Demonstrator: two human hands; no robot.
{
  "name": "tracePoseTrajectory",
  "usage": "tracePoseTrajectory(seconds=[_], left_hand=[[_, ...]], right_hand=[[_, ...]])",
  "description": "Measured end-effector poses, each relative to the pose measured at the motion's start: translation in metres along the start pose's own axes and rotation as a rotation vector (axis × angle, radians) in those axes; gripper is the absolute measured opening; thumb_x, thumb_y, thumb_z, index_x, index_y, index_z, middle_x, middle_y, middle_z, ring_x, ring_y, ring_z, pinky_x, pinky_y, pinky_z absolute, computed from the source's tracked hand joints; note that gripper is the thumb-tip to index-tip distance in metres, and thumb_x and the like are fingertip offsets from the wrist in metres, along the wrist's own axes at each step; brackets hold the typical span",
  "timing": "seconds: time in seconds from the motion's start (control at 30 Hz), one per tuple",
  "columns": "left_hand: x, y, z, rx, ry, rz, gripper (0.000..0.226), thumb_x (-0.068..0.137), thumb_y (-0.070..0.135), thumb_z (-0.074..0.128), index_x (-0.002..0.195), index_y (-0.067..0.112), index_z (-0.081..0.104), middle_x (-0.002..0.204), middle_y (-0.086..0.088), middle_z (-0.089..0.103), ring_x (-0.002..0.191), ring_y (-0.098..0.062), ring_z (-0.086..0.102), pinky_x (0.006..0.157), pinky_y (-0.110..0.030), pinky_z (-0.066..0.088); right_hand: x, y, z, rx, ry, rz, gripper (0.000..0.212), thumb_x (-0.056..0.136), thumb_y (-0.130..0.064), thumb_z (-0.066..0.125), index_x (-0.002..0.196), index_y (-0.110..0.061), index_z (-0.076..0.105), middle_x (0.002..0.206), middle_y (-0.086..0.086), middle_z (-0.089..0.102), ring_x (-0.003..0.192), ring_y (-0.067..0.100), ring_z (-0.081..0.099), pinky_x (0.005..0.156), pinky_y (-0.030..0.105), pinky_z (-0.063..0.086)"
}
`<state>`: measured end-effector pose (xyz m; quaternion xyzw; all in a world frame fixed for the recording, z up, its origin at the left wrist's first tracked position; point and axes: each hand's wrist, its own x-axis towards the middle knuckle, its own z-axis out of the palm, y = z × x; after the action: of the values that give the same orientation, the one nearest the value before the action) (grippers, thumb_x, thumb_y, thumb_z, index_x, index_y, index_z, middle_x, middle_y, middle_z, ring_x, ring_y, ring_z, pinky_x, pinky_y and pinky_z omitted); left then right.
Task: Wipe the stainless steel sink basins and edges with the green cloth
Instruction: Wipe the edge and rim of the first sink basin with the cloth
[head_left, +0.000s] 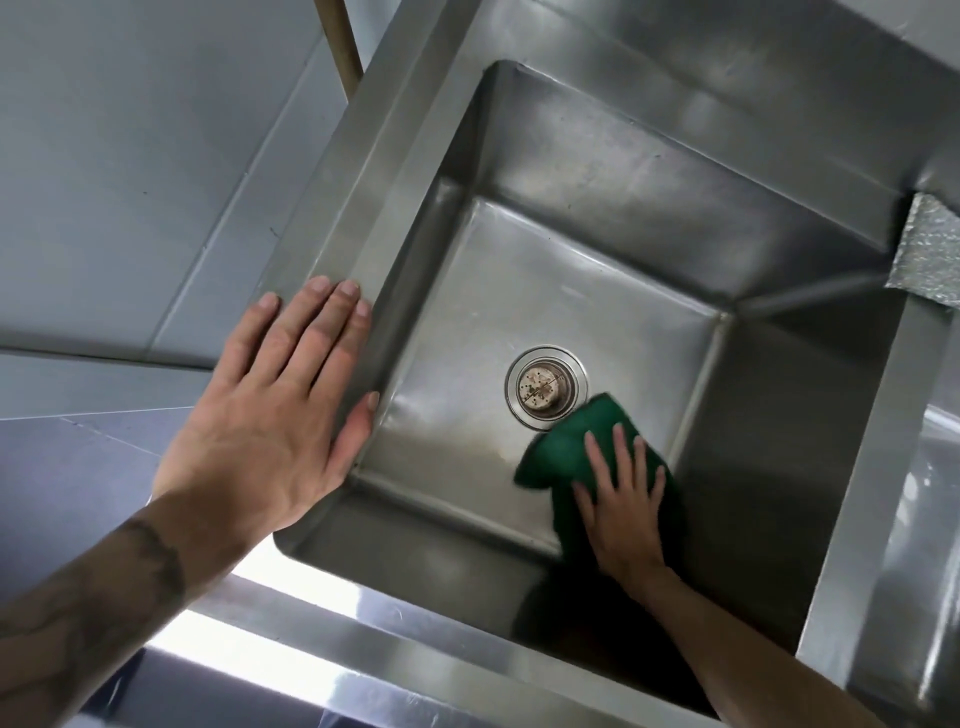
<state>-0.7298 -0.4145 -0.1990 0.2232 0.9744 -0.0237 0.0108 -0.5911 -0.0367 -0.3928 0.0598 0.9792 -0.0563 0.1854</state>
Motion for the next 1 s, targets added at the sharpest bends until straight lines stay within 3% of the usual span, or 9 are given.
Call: tracePoseTrajectory(seconds=[0.17, 0.33, 0.43, 0.57, 0.67, 0.73, 0.87, 1.0], left_hand=[[0.000, -0.001, 0.002, 0.005, 0.004, -0.001, 0.069, 0.110, 0.040, 0.033, 0.165, 0.001, 0.024, 0.174, -0.016, 0.026, 0.163, -0.031, 0.021, 0.132, -0.054, 0.020], [-0.001, 0.000, 0.004, 0.011, 0.007, -0.001, 0.068, 0.110, 0.040, 0.032, 0.165, 0.000, 0.025, 0.174, -0.016, 0.025, 0.163, -0.031, 0.021, 0.132, -0.054, 0.019], [-0.002, -0.001, 0.005, 0.020, -0.001, 0.001, 0.068, 0.110, 0.040, 0.032, 0.166, 0.001, 0.024, 0.174, -0.016, 0.024, 0.163, -0.031, 0.020, 0.132, -0.053, 0.018], [0.001, 0.000, 0.003, 0.014, -0.015, -0.008, 0.068, 0.111, 0.040, 0.030, 0.166, 0.002, 0.022, 0.175, -0.015, 0.022, 0.164, -0.030, 0.018, 0.133, -0.053, 0.016], [0.000, 0.000, 0.002, 0.023, -0.027, -0.007, 0.067, 0.111, 0.040, 0.030, 0.167, 0.002, 0.021, 0.175, -0.014, 0.021, 0.164, -0.029, 0.017, 0.133, -0.053, 0.017], [-0.001, 0.000, 0.003, 0.035, -0.026, 0.003, 0.067, 0.111, 0.040, 0.029, 0.167, 0.002, 0.020, 0.175, -0.015, 0.021, 0.164, -0.030, 0.017, 0.133, -0.053, 0.017], [-0.001, -0.001, 0.004, 0.053, -0.012, 0.011, 0.068, 0.111, 0.039, 0.032, 0.167, 0.001, 0.019, 0.175, -0.015, 0.021, 0.164, -0.030, 0.017, 0.133, -0.053, 0.018], [-0.001, -0.002, 0.004, 0.042, -0.012, 0.027, 0.068, 0.112, 0.039, 0.031, 0.167, 0.001, 0.017, 0.175, -0.015, 0.020, 0.164, -0.031, 0.017, 0.132, -0.053, 0.018]], right_hand=[[0.102, -0.013, -0.027, 0.220, 0.202, 0.340, 0.067, 0.103, -0.059, 0.030, 0.163, -0.029, 0.031, 0.173, 0.010, 0.020, 0.160, 0.037, 0.014, 0.123, 0.069, 0.011], [0.181, -0.035, -0.047, 0.418, 0.310, 0.647, 0.065, 0.106, -0.054, 0.030, 0.165, -0.027, 0.024, 0.175, 0.010, 0.010, 0.161, 0.038, 0.003, 0.126, 0.063, 0.006], [0.193, -0.076, -0.044, 0.440, 0.323, 0.561, 0.066, 0.106, -0.054, 0.028, 0.165, -0.023, 0.025, 0.174, 0.014, 0.011, 0.160, 0.040, 0.005, 0.127, 0.062, 0.008], [0.208, -0.131, -0.048, 0.383, 0.250, 0.197, 0.060, 0.110, -0.047, 0.037, 0.165, -0.024, 0.027, 0.174, 0.015, 0.012, 0.160, 0.040, 0.005, 0.127, 0.056, 0.002], [0.214, -0.129, -0.052, 0.271, 0.219, -0.024, 0.061, 0.109, -0.051, 0.038, 0.165, -0.028, 0.027, 0.174, 0.009, 0.013, 0.161, 0.033, 0.006, 0.128, 0.049, 0.001], [0.212, -0.123, -0.049, 0.292, 0.301, 0.046, 0.060, 0.108, -0.054, 0.040, 0.162, -0.028, 0.034, 0.173, 0.009, 0.020, 0.161, 0.032, 0.013, 0.130, 0.048, 0.006], [0.214, -0.171, -0.048, 0.558, 0.444, 0.403, 0.051, 0.108, -0.040, 0.048, 0.156, -0.021, 0.047, 0.170, 0.013, 0.029, 0.158, 0.035, 0.021, 0.128, 0.051, 0.013], [0.225, -0.228, -0.067, 0.856, 0.492, 0.396, 0.044, 0.106, -0.024, 0.054, 0.148, -0.011, 0.056, 0.161, 0.018, 0.044, 0.153, 0.037, 0.035, 0.126, 0.049, 0.024]])
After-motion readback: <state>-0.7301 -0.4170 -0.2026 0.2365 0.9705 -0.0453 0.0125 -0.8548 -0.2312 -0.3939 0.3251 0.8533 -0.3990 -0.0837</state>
